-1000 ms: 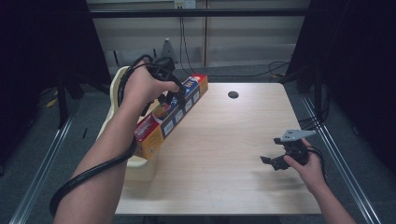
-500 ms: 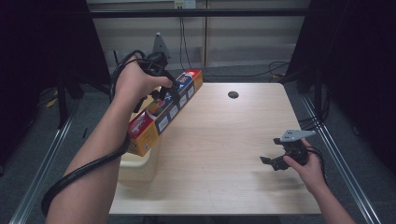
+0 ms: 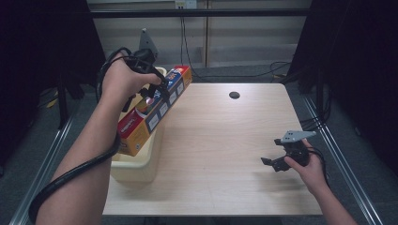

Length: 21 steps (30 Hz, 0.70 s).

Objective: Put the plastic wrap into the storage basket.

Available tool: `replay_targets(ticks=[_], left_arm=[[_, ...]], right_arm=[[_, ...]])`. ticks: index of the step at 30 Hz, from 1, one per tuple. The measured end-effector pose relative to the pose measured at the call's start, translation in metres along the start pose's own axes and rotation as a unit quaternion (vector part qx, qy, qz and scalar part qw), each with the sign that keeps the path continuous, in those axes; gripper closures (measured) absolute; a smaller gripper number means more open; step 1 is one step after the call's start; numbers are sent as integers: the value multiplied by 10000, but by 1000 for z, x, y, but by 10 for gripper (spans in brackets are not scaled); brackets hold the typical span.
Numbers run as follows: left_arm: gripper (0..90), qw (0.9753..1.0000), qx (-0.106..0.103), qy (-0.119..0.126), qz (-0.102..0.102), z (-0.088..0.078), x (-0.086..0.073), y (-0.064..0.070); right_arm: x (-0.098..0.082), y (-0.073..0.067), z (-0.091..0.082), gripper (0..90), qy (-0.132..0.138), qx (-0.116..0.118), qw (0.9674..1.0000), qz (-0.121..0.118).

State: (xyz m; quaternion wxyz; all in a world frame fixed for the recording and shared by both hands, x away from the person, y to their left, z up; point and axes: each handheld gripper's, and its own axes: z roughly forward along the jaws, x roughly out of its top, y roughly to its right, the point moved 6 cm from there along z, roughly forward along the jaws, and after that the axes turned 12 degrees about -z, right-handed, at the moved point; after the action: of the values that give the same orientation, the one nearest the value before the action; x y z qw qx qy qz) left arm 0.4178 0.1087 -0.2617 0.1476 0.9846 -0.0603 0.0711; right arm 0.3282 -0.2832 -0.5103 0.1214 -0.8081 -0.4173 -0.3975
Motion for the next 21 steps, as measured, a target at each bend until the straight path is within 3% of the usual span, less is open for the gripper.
replay_targets(ticks=[13,17,21], left_arm=[[409,9996,122,122,-211,-9,-3,-16],[408,9995,65,145,-273,-13,-4,-19],[408,9992,169,216,-296,-15,-5,-27]], right_arm=[[0,0,0,25,-16,13,10000,-14],[0,-1,1,25,-70,-18,10000,1],[1,-1,2,25,-41,17,10000,-23]])
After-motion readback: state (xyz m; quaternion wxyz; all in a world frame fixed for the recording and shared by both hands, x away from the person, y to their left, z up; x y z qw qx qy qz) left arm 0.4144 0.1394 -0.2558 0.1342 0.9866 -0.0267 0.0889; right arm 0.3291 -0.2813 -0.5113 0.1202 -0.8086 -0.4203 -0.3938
